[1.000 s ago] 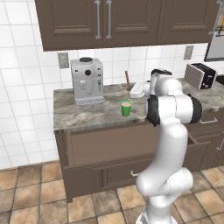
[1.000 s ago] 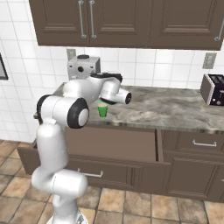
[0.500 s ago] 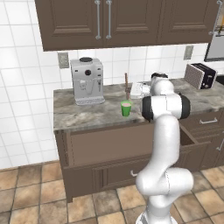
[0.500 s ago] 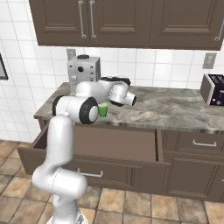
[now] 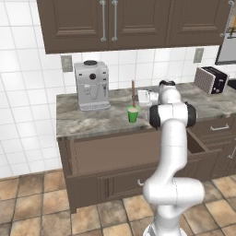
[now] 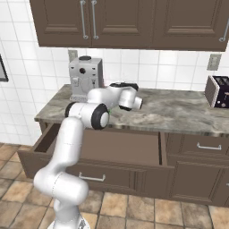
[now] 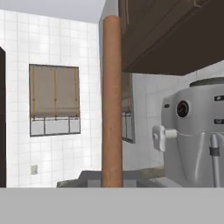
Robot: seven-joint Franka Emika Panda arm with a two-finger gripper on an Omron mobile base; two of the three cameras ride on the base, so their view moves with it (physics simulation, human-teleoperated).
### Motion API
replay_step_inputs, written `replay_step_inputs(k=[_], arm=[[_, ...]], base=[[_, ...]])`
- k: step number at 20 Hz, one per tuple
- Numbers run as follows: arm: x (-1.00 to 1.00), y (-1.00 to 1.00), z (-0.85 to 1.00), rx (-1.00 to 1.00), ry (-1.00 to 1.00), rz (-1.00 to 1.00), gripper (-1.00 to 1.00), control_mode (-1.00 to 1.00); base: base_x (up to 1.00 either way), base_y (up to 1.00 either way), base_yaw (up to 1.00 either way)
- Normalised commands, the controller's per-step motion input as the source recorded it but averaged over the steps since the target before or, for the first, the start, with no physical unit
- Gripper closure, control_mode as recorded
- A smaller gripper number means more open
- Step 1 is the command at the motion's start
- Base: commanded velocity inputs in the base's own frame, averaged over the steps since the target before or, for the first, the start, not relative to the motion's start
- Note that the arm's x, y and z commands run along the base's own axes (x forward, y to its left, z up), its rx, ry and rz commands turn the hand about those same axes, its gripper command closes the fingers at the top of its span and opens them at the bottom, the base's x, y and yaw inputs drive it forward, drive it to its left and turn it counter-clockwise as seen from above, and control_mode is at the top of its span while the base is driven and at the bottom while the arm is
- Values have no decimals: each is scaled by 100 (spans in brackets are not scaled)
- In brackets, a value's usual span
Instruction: Pick up the straw from the right drawer and put it inside the smoothie cup.
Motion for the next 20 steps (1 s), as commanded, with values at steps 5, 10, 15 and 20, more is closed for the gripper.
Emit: replay_step_inputs(k=[5, 10, 15, 20], arm=[[14, 0, -24, 0, 0, 3, 100, -100], [12, 8, -7, 0, 0, 1, 100, -100], [5, 11, 0, 0, 0, 0, 100, -100], [5, 4, -3, 0, 0, 0, 100, -100]], base=[[0, 0, 0], [0, 0, 0], [0, 0, 0], [0, 0, 0]])
